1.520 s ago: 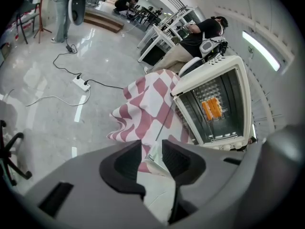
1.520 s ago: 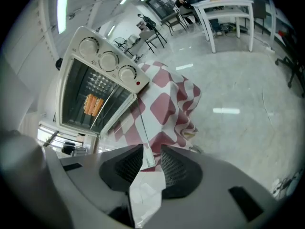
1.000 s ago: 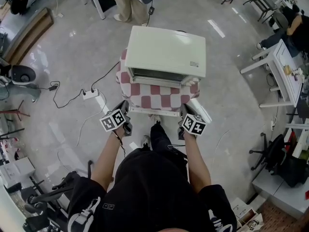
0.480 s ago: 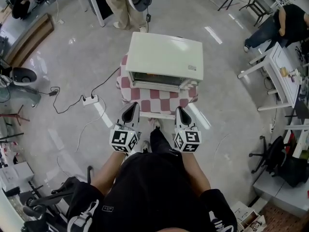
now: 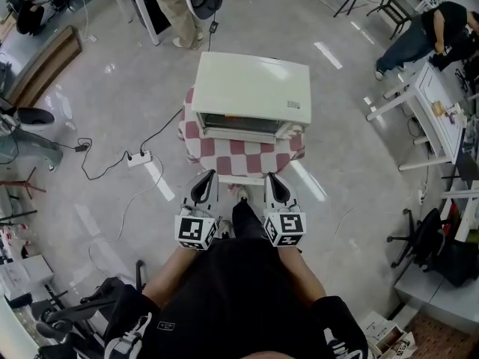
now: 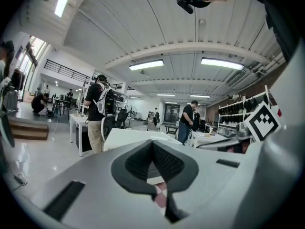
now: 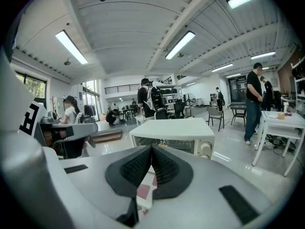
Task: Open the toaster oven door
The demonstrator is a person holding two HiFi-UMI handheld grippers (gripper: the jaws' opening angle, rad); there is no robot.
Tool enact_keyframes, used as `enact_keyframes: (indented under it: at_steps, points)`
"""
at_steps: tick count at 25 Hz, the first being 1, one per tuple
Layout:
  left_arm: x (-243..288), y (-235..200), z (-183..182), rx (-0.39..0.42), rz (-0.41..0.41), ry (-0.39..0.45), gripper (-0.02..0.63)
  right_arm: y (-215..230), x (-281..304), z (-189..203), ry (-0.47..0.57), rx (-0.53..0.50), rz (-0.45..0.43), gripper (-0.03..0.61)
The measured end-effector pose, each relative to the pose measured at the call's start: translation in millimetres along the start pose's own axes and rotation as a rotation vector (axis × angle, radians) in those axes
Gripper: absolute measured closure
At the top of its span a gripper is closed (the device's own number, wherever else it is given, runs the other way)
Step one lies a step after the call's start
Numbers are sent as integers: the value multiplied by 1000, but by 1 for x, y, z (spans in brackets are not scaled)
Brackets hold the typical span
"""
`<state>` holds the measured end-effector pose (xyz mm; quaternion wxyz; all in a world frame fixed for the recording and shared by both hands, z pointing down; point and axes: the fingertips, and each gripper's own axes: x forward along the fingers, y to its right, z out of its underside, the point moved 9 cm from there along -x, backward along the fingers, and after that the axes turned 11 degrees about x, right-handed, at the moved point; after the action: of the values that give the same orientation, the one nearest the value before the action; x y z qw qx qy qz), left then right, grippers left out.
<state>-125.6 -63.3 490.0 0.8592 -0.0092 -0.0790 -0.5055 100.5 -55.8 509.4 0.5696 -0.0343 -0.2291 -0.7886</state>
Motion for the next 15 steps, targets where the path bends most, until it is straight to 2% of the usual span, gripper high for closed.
enact_keyframes:
  at_steps: [15]
  points:
    - [-5,1,0,12,-11,-4,604,-3,-2,4,1,-1,-7,551]
